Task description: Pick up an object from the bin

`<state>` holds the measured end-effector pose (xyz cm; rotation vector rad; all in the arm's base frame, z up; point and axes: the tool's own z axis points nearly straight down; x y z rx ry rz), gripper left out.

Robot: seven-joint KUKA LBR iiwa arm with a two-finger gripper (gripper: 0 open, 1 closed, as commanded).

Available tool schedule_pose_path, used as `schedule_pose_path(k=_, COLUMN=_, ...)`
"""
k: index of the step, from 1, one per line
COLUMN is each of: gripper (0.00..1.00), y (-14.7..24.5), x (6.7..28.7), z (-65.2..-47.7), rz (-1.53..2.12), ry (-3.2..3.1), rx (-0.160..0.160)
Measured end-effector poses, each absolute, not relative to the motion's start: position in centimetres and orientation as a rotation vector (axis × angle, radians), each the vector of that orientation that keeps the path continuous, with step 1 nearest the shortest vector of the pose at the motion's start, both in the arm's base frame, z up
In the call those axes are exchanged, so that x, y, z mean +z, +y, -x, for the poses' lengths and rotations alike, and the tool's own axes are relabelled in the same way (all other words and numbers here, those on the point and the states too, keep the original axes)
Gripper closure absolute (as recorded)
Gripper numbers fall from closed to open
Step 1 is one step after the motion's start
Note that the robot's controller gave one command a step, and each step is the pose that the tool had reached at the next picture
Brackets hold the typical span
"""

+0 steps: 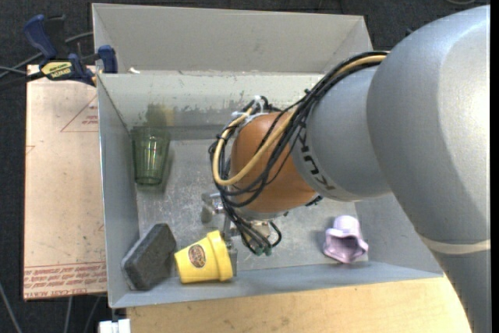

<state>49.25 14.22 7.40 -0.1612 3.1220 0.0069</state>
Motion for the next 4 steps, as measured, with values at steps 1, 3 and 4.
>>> schedule_pose_path(k=1, gripper=0.0, y=17.2, x=7.4, z=-49.7, rz=0.28, ry=3.12, rx=0.012)
schedule_pose_path(k=3, gripper=1.0, y=20.4, x=7.6, z=-50.3, rz=0.346, ry=3.099, rx=-0.035)
schedule_pose_path(k=4, gripper=1.0, y=20.4, x=7.6, z=-50.3, rz=0.345, ry=3.099, rx=-0.035)
